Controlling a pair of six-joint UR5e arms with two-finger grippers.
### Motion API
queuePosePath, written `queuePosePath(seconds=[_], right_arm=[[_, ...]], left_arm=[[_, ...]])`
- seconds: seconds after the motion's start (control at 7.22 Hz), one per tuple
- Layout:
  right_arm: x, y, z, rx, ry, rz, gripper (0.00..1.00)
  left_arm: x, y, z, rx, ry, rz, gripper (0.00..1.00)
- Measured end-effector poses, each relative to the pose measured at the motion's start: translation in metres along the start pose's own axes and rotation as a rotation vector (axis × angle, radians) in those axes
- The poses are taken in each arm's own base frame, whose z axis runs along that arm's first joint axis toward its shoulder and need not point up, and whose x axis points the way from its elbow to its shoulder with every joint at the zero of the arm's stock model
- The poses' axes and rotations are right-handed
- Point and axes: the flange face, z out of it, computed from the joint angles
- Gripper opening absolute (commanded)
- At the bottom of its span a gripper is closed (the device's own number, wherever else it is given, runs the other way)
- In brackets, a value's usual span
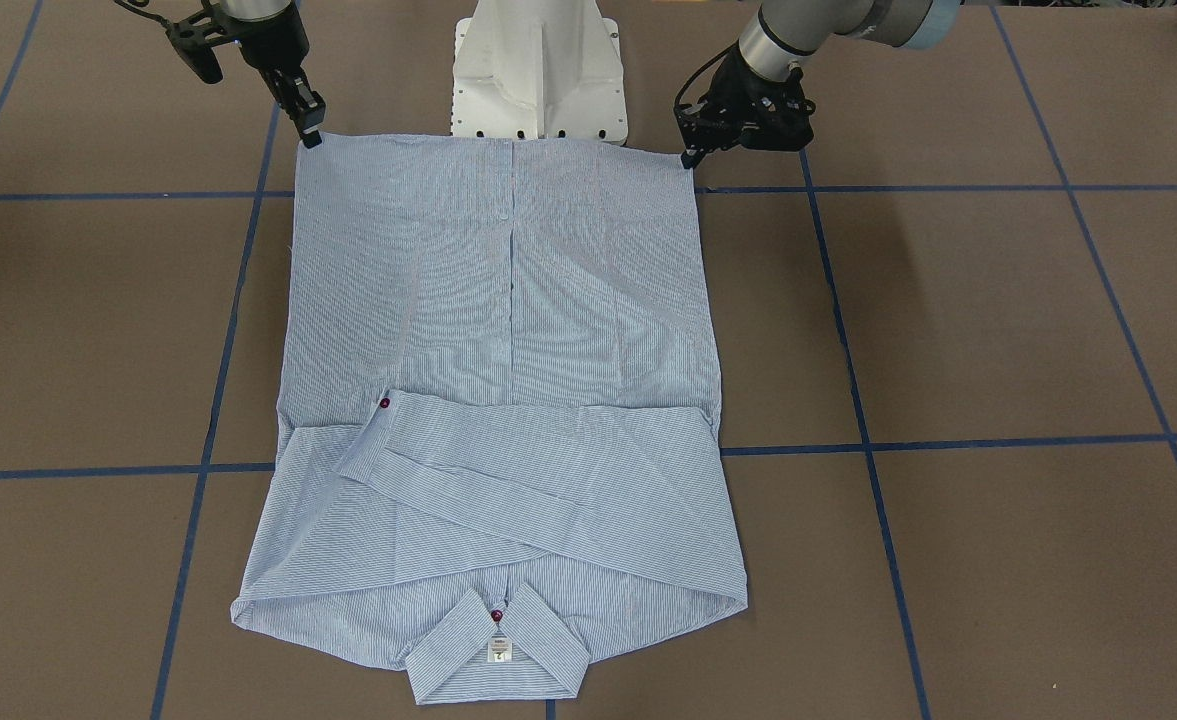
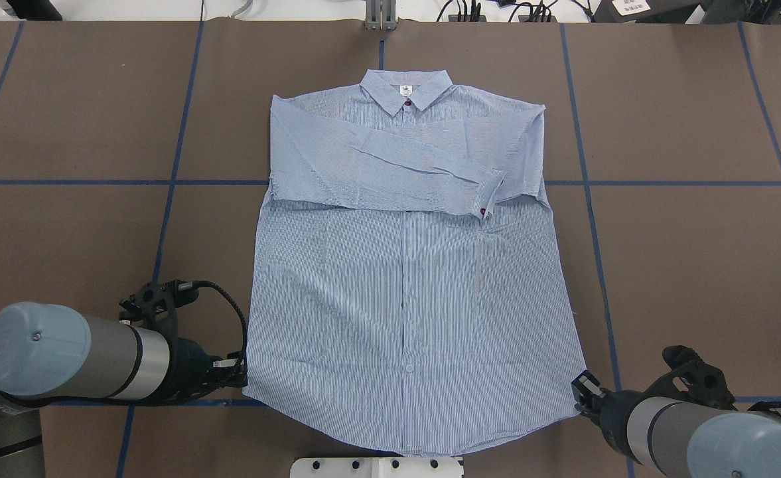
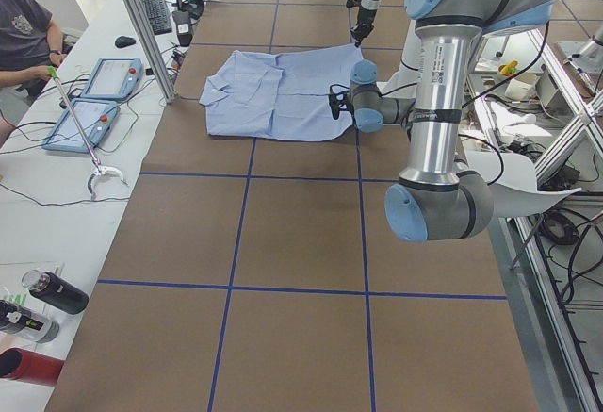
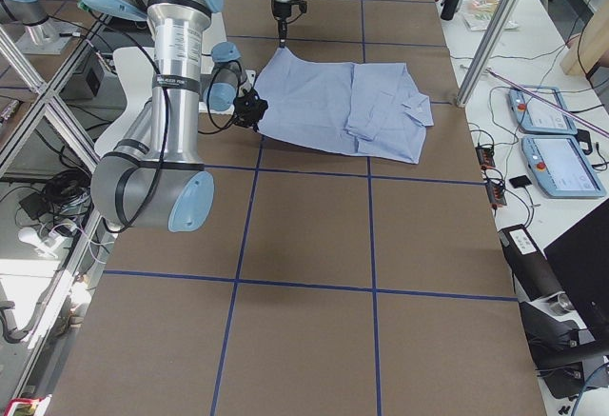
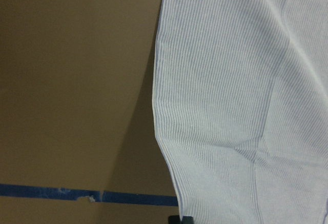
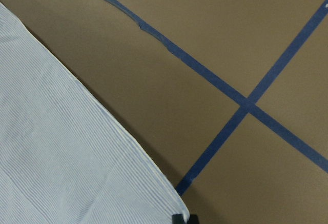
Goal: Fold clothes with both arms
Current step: 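Lift the hem with both grippers and fold it toward the collar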
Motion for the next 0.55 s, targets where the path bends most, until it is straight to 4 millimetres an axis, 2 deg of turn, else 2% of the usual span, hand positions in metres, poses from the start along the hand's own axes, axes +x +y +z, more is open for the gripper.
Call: queuePosePath(seconds=[0.28, 0.55], right_arm=[[-0.029, -0.019, -0.008, 0.017, -0.016, 0.034, 0.0], [-0.08, -0.054, -0.004, 0.032, -0.049, 0.04, 0.0]], left_arm=[[0.024, -0.045, -0.039, 0.053, 0.064, -0.031, 0.0], [0.062, -0.095, -0.061, 0.139, 0.083, -0.045, 0.0]])
